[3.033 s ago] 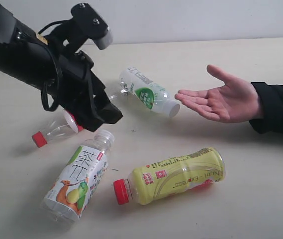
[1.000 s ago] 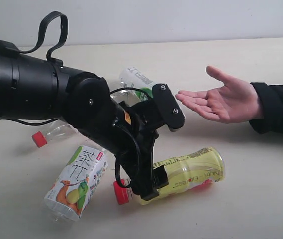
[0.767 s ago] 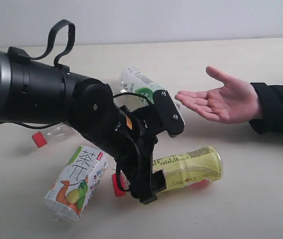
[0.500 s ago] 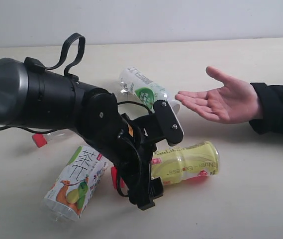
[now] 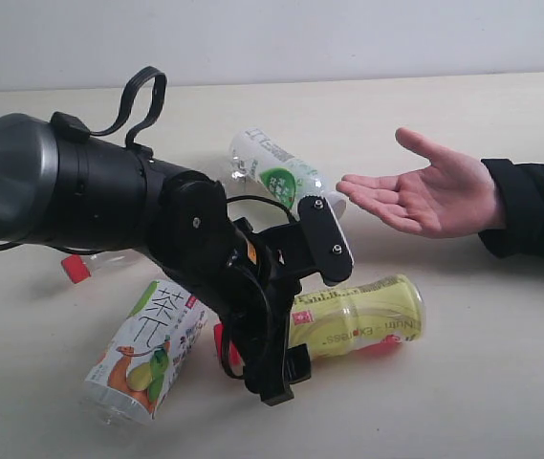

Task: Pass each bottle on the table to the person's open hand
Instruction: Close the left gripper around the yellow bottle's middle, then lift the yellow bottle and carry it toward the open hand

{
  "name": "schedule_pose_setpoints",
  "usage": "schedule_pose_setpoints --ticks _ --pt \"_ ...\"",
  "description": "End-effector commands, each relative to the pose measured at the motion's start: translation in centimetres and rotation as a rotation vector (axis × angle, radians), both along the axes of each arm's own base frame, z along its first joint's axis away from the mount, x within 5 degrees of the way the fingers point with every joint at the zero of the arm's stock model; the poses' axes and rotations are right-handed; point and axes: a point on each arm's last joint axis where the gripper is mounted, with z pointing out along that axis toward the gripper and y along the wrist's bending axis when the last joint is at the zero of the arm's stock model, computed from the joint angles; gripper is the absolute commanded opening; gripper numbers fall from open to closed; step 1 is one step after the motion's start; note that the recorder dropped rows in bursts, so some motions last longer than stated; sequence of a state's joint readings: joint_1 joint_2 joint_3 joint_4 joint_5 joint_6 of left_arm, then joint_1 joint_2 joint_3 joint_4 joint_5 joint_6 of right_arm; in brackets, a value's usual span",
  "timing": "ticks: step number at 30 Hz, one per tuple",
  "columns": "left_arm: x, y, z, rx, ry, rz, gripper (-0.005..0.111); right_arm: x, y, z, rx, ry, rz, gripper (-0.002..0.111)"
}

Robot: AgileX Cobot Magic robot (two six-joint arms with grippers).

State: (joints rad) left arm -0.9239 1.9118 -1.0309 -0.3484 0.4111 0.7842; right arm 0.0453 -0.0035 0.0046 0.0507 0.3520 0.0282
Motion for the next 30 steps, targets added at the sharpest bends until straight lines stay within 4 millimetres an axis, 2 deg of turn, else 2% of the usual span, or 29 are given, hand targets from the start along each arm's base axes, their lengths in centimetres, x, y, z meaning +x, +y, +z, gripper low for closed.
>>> schedule_pose_setpoints --ticks 1,5,10,18,21,24,26,27,30 --pt "0.1 -0.3 0.2 -0.023 -0.027 0.002 0.085 0.0 0.0 0.2 0.002 -0.009 0.001 0.0" --pt "0.1 -0.3 -0.1 -0.017 -0.019 0.008 0.085 0.0 0.0 0.2 0.002 -0.009 0.001 0.0" --pt "0.1 -0.4 -1.4 0.002 0.017 0.027 0.085 0.0 0.0 0.2 -0.001 -0.009 0.001 0.0" --pt "0.1 -0.4 -1.5 0.003 0.018 0.027 0.083 0.0 0.0 0.2 -0.001 -0.009 0.001 0.0" --pt "0.1 -0.4 -1.5 0.003 0.018 0.027 0.065 0.0 0.0 0.2 -0.001 -0.009 0.001 0.0" --pt "0.1 -0.4 -1.5 0.003 0.018 0.027 0.032 0.0 0.0 0.2 -0.001 -0.009 0.001 0.0" --pt "0.1 -0.5 -1.3 -0.008 0.012 0.032 0.004 0.0 0.0 0.2 -0.001 -0.009 0.001 0.0" --pt "0.2 -0.5 -1.2 -0.011 0.009 0.032 0.001 0.0 0.0 0.2 0.002 -0.009 0.001 0.0" --pt "0.0 -0.5 -1.0 -0.023 0.034 0.06 0.001 0.0 0.0 0.2 0.002 -0.009 0.001 0.0"
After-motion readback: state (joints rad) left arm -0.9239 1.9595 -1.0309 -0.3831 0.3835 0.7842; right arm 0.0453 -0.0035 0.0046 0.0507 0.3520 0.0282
